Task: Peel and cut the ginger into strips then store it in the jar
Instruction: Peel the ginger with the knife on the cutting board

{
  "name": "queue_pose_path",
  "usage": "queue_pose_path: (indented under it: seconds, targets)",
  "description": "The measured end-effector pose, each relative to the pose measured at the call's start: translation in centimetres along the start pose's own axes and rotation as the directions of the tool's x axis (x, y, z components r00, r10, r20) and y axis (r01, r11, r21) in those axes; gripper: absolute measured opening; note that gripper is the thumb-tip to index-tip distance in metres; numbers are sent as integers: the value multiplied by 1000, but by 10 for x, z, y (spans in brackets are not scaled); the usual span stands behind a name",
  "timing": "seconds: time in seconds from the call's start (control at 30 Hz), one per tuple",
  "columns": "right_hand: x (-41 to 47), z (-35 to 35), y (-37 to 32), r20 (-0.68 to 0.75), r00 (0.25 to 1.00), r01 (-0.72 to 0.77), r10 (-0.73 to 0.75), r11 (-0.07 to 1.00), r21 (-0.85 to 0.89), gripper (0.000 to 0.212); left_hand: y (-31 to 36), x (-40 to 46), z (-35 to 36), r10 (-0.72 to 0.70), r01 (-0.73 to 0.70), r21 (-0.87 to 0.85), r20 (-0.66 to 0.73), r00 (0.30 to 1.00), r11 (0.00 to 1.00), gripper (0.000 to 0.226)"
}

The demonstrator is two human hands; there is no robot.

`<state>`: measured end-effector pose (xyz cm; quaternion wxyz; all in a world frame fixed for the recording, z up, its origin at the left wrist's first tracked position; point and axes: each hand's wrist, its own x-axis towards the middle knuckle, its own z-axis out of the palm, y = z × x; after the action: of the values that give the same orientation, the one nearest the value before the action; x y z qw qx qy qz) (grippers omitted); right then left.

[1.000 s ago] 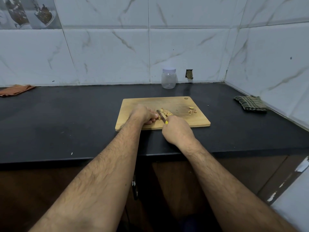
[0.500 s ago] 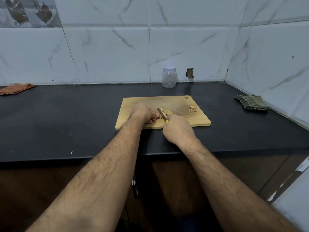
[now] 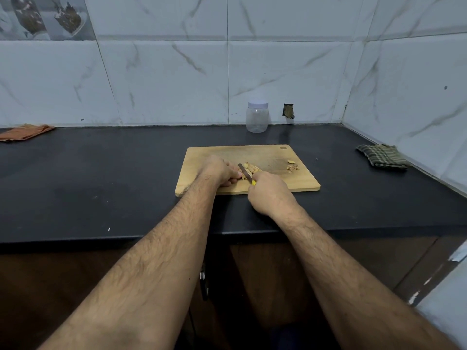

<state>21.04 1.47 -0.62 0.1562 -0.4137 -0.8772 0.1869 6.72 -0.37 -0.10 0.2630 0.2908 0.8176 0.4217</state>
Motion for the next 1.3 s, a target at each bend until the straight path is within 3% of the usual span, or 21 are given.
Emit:
queue_pose_path:
  seconds: [0.6,1.0,1.1,1.23,1.3]
  targets:
    - [13,-2,0,64,998,24,-25,1000,12,29,2,-3,-1,-6,7,36,-20,1000,999,31]
    - [20,-6,-15,141,990,-21,22,1000,-13,21,2,-4,0,3,-2,36,-31,1000,999,29]
    - [18,-5,-20,178,983,-51,55,998,-26,23,1,-4,-1,22,-22,53,-11,1000,998,27]
    - [16,-4,-19,226,974,-22,26,1000,-20,30,-3,-5,-1,81,-80,85,-6,997,993,8]
    - [17,-5,-22,238,970,-33,55,995,-99,36,-6,-3,-1,106,-102,94,-32,994,990,10]
